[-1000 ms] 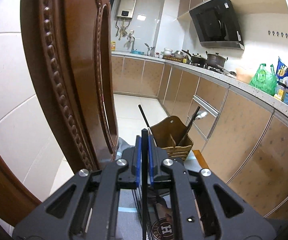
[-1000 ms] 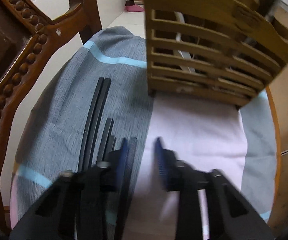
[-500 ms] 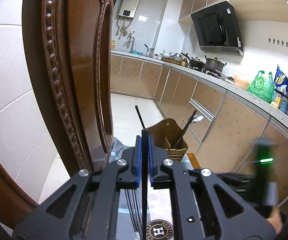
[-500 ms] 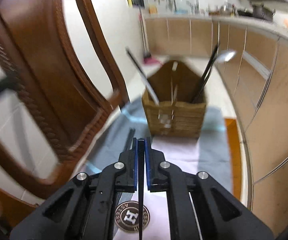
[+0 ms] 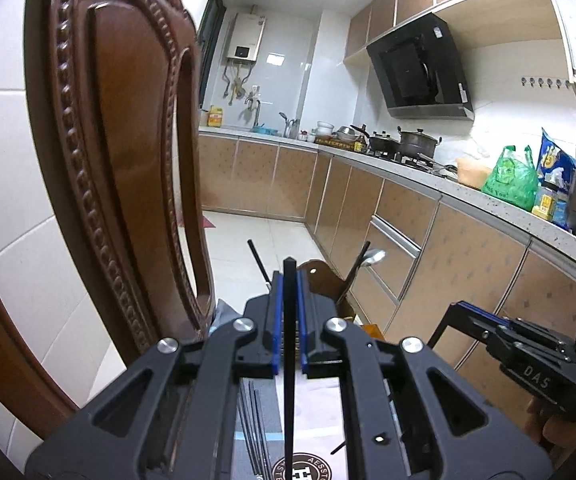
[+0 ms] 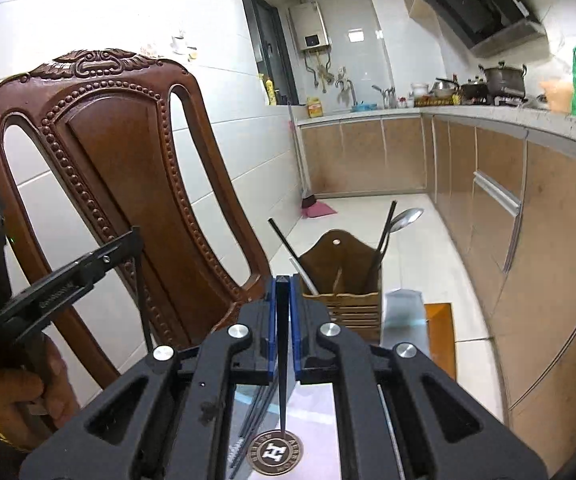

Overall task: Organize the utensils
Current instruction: 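Carry the chopstick into the wooden holder with the right tool and open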

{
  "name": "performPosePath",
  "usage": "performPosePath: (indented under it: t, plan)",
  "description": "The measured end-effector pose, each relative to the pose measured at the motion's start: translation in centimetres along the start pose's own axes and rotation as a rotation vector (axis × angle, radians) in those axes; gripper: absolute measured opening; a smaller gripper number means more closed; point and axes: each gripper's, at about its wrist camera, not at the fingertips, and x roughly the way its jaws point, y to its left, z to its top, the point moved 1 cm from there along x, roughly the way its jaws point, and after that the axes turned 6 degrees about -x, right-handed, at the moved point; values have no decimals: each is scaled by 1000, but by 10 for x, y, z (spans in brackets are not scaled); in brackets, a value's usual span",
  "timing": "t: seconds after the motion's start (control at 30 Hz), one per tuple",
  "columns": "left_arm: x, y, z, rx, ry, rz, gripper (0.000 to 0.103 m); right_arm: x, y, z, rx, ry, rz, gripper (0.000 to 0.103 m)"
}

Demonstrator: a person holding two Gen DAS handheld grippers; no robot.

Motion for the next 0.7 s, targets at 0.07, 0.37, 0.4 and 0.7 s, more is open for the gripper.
performPosePath:
  t: [0.07,0.37,0.4,0.7]
  plan:
    - [0,-3,-2,11,1,5,6,3,-4,-1,8,3,4,7]
    - [8,-2,-4,10,22,11,6,9,-10,-9,3,20,-16,7]
    - [8,-3,-4,12,21,10,6,10,-11,-10,3,22,-17,7]
    - [10,0,-4,8,27,5,6,15,-8,-13,-7,40,-28,7]
